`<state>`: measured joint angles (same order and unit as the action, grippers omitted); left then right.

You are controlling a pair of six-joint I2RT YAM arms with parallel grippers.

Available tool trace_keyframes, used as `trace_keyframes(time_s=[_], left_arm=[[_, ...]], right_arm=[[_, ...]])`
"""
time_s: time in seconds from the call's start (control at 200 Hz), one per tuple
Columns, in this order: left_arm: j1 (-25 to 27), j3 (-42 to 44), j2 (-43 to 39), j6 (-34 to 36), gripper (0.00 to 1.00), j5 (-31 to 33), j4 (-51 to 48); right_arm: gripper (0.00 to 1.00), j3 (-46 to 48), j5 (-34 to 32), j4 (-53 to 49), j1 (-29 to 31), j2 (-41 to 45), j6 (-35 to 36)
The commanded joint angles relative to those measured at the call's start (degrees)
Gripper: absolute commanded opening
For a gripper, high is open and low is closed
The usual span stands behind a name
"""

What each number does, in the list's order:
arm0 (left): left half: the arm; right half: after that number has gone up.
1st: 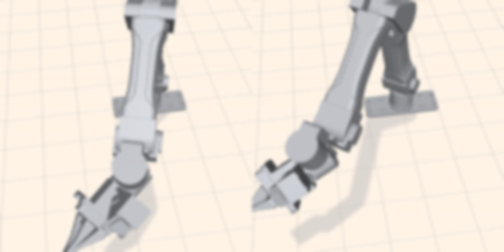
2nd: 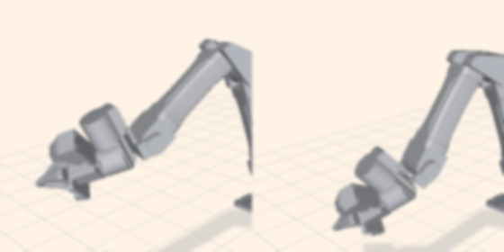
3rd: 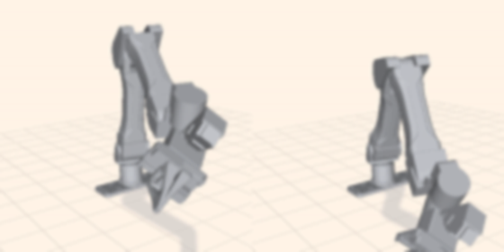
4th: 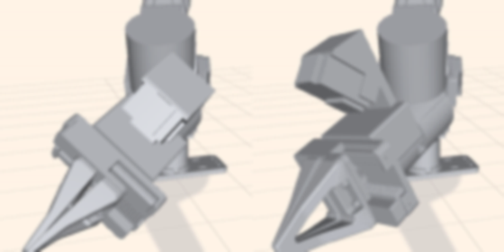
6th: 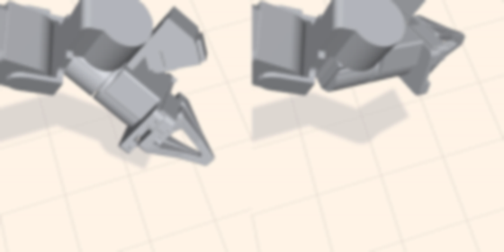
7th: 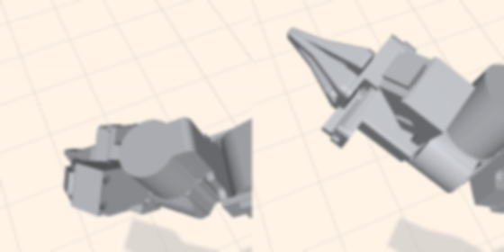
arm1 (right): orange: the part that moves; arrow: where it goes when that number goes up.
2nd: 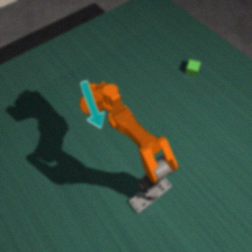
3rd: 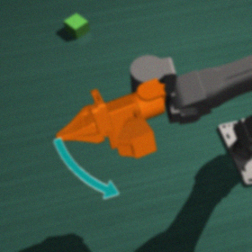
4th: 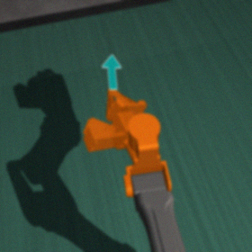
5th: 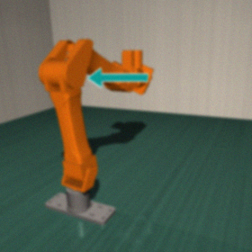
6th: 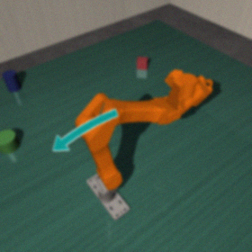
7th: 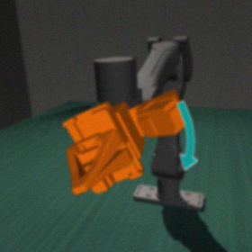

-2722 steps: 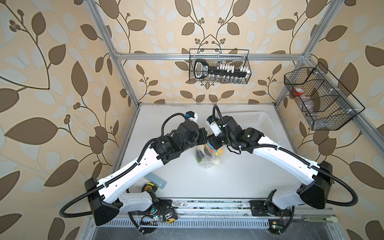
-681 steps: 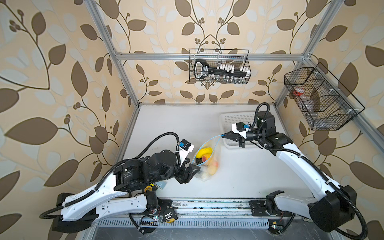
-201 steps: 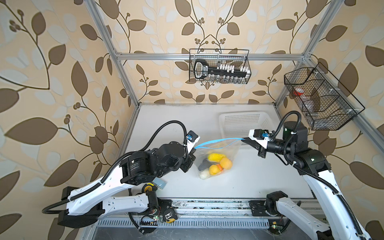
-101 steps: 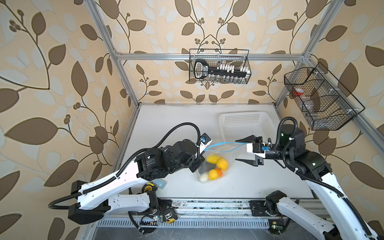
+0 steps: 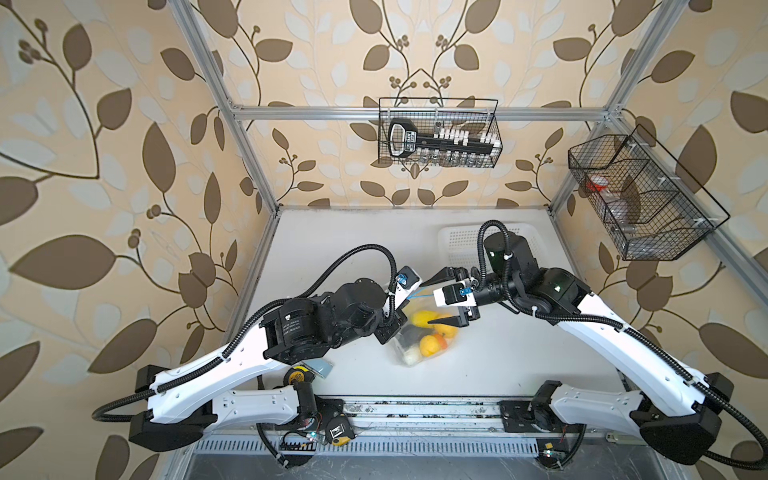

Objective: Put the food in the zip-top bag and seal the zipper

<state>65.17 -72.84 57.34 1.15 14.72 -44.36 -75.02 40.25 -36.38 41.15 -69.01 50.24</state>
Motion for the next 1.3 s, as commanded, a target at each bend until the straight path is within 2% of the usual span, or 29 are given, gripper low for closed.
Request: trace_keyframes(time_s=[0.0,0.2,0.355,0.55,0.8,0.93,1.095,1.294], left_arm=[[-0.29,0.3,-1.66,0.8,0.0,-1.17,3.22],[-0.27,1.35,-2.13,0.61,0.0,-0.24,3.73],[-0.24,1.27,-2.28,0.75,0.0,-0.47,3.93],[-0.22,0.64,-1.8,0.99,0.0,-0.89,3.64],[-0.22,0.39,-1.61,1.05,0.0,-1.06,3.84],[-0.25,0.16,-1.53,1.06,0.0,-0.98,3.58],[-0.28,0.29,-1.71,1.27,0.0,-1.25,3.32],[-0.25,0.22,-1.79,1.4,0.0,-1.33,3.31]], right_arm=[[0.73,-3.0,-0.34,1.26,0.49,-1.8,2.52],[0.51,-3.2,0.7,3.64,0.69,-3.62,0.88],[0.38,-3.18,0.8,2.98,0.8,-4.22,0.59],[0.41,-3.24,0.71,2.37,0.87,-4.92,0.38],[0.39,-4.41,0.28,-0.06,0.87,-6.3,0.69],[0.32,-4.48,0.35,-0.4,0.86,-6.04,0.67],[0.17,-4.09,0.21,0.17,0.52,-5.63,0.25],[0.08,-3.42,-1.01,1.62,0.25,-5.09,-0.71]])
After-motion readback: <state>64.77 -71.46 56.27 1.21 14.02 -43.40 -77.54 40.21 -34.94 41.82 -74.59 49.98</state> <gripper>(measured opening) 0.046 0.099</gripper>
